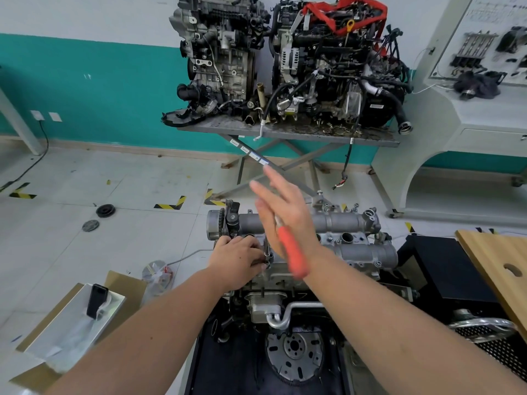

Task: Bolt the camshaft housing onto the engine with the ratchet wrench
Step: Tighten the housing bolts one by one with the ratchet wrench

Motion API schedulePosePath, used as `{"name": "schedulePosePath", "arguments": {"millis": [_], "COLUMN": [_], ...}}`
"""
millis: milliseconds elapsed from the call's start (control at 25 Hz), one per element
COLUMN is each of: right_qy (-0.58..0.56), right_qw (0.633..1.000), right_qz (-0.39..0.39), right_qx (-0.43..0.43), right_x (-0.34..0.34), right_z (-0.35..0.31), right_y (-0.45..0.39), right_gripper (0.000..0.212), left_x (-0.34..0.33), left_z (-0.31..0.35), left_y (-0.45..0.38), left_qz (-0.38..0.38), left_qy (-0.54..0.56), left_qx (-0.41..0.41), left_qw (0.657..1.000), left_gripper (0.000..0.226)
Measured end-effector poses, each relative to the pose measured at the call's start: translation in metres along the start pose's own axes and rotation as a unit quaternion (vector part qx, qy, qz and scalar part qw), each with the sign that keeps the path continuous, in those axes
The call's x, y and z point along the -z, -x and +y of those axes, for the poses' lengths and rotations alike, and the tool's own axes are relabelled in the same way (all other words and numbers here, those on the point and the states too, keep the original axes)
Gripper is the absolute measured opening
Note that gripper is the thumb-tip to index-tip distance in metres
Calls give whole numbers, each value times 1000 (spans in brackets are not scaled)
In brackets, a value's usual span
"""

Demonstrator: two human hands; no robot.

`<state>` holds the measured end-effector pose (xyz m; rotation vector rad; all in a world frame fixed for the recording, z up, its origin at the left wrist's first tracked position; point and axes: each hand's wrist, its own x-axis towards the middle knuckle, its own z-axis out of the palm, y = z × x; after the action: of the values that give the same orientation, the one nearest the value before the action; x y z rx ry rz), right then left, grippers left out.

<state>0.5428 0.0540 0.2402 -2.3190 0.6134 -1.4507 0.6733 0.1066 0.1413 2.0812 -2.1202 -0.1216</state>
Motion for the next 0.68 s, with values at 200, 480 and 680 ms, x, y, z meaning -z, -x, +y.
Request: {"name": "schedulePosePath", "arguments": {"millis": [200,480,680], "right_qy": [263,356,100], "right_qw": [936,846,894], "right_qz": [-136,-380,-363], "right_qx": [189,112,-243], "right_x": [13,25,16], "right_z": [-6,-32,-35], "right_y": [-20,-47,-67], "right_gripper": [30,54,25], "left_x": [0,-1,-3], "left_z": [-2,-3,-3], "left_y": [-2,-1,-1], "left_qz": [-6,-20,-18], "left_qy": [14,-18,-11], "left_qx": [-23,-8,-5], "left_qw": [1000,1000,1000], "left_gripper": [32,31,34]}}
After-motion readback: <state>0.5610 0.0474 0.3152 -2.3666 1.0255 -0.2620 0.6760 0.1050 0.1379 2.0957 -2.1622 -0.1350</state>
